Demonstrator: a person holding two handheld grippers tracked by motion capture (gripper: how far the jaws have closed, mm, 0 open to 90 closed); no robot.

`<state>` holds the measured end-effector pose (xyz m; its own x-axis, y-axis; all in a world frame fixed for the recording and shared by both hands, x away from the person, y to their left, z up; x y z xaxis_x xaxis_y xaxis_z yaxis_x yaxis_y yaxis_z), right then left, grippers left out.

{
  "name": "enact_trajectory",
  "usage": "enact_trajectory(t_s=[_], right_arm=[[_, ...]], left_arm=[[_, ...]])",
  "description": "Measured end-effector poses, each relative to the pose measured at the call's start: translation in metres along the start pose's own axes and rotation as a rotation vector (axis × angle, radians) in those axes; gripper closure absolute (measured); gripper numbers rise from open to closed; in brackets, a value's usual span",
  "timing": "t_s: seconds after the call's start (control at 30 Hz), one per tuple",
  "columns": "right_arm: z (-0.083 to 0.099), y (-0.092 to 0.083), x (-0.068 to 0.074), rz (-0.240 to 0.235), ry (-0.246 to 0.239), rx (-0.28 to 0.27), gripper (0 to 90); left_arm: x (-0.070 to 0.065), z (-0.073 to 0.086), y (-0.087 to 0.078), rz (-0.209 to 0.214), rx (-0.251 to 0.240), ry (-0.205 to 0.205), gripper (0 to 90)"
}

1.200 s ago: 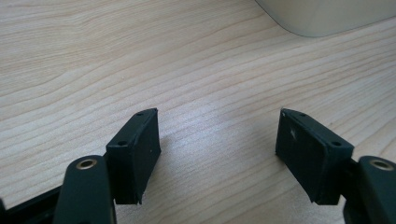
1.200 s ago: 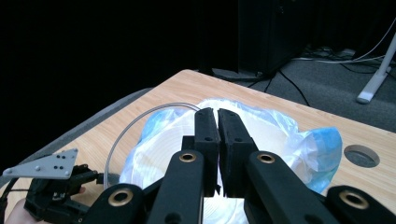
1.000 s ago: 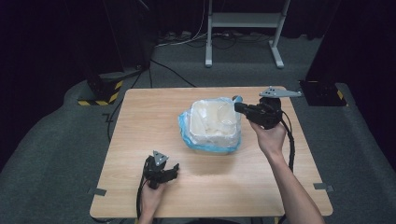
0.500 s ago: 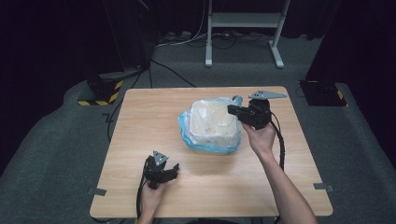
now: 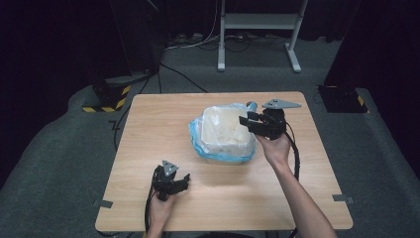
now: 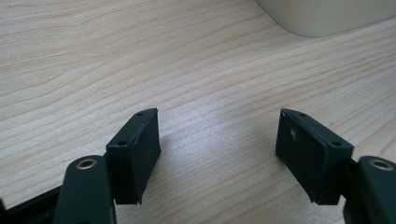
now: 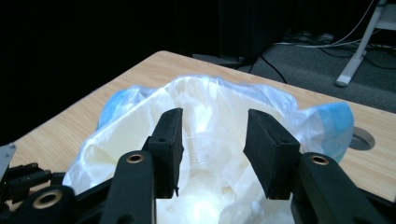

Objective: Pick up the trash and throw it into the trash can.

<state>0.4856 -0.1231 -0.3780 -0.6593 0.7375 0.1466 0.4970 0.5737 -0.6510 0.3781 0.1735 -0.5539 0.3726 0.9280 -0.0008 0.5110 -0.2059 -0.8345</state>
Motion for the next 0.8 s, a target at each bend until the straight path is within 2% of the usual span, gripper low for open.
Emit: enact_trajectory(t_s=[0.6, 0.8], right_arm=[[0.024, -0.031, 0.002, 0.028, -0.038, -0.024, 51.9], [0.035, -0.039, 0.001, 0.039, -0.043, -0.010, 51.8]], left_arm=[[0.000, 0.000, 0.000, 0.000, 0.003, 0.003, 30.1], [0.000, 0.000, 0.000, 0.000, 0.002, 0.003, 30.1]])
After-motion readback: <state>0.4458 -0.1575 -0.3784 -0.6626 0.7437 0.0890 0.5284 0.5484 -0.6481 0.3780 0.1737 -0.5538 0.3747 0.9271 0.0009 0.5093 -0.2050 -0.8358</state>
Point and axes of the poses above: each handheld gripper's, and its own axes: y roughly forward along the jaws, z roughly out of its underside, x roughly to its left, the point moved 4 cm from there along y, roughly forward along the jaws, and after that the axes turned 15 degrees about x, right-handed, at the moved point
